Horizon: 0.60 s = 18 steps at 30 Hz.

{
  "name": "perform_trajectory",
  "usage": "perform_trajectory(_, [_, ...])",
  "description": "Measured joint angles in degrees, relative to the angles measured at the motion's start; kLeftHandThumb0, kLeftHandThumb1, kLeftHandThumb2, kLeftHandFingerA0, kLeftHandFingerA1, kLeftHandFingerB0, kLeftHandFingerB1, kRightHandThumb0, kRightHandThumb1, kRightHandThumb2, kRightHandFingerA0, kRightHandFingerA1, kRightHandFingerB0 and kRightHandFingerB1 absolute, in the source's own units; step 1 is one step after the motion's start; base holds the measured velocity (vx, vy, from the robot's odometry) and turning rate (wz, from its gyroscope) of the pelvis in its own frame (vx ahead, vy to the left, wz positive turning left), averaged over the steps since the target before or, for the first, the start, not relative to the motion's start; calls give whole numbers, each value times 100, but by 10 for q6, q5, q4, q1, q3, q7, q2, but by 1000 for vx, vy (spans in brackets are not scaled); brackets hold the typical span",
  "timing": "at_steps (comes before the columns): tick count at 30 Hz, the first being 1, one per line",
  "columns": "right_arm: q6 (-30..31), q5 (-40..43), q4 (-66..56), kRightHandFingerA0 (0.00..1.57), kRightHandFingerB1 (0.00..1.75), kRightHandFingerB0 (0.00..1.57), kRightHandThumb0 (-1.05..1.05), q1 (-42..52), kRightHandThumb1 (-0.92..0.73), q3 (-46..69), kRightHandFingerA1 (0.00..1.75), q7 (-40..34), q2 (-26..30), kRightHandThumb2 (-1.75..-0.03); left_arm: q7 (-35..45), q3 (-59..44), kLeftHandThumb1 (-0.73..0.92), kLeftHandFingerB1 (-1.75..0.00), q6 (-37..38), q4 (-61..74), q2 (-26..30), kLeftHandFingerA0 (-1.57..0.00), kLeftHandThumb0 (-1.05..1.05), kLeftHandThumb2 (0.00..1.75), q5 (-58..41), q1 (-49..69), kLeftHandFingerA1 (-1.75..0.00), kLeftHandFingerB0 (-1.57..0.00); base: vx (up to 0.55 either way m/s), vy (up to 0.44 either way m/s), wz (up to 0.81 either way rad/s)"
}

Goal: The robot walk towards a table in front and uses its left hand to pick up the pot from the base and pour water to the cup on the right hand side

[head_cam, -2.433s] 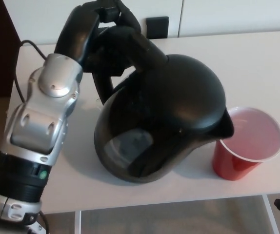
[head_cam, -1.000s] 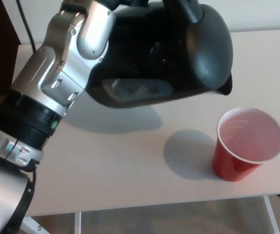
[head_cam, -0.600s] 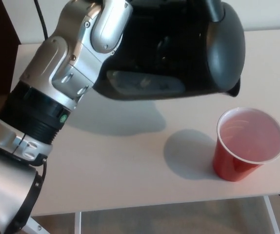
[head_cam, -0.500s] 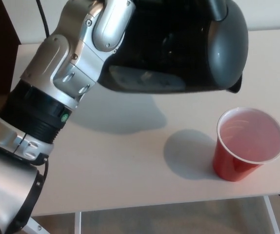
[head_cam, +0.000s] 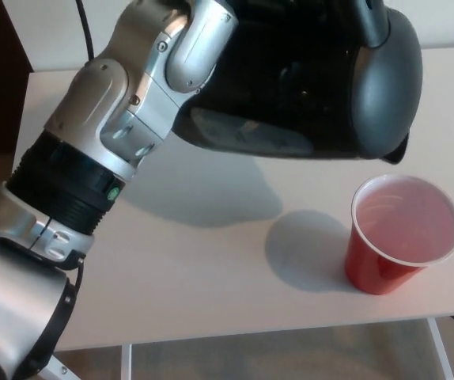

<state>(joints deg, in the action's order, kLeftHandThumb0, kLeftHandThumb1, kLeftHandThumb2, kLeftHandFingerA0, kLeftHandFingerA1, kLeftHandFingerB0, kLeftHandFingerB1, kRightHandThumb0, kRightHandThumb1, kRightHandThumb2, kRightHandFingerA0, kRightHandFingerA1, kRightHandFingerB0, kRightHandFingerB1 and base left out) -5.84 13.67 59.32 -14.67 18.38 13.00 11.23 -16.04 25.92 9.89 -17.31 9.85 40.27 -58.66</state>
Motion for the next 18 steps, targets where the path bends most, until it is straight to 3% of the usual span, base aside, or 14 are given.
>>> perform_trajectory(4, [0,-1,1,51,53,39,-25,-1,-61,-2,60,-1,0,-57,-10,22,53,-164,21,-2,0,-92,-16,69,24,0,-175,-75,0,0,0])
perform_trajectory(6, [0,-2,3,51,54,39,-25,-3,-60,-3,60,-1,0,-57,-16,31,51,-145,32,-2,-1,-94,-19,63,36,0,-175,-81,0,0,0])
perform_trajectory(8, [0,-2,5,52,54,40,-26,-4,-59,-3,60,-1,0,-57,-24,41,54,-141,42,-2,-1,-94,-21,61,48,0,-175,-83,0,0,0])
perform_trajectory(14, [0,-2,8,53,53,39,-24,-6,-60,-2,62,-3,0,-57,-51,62,56,-156,61,0,0,-94,-25,57,88,-1,-175,-80,0,0,0])
perform_trajectory(15, [0,-2,8,54,55,41,-23,-7,-60,-2,62,-4,0,-57,-56,66,54,-128,62,1,1,-95,-26,57,95,-1,-175,-87,0,0,0])
perform_trajectory(16, [0,-2,8,54,54,41,-24,-7,-60,-2,62,-4,0,-57,-59,68,40,-95,64,1,2,-128,-28,85,100,-2,-136,-92,0,0,0])
perform_trajectory(18, [1,-2,9,54,54,41,-24,-7,-60,-2,62,-5,0,-57,-65,72,40,-95,68,3,3,-128,-28,85,111,-4,-136,-92,0,0,0])
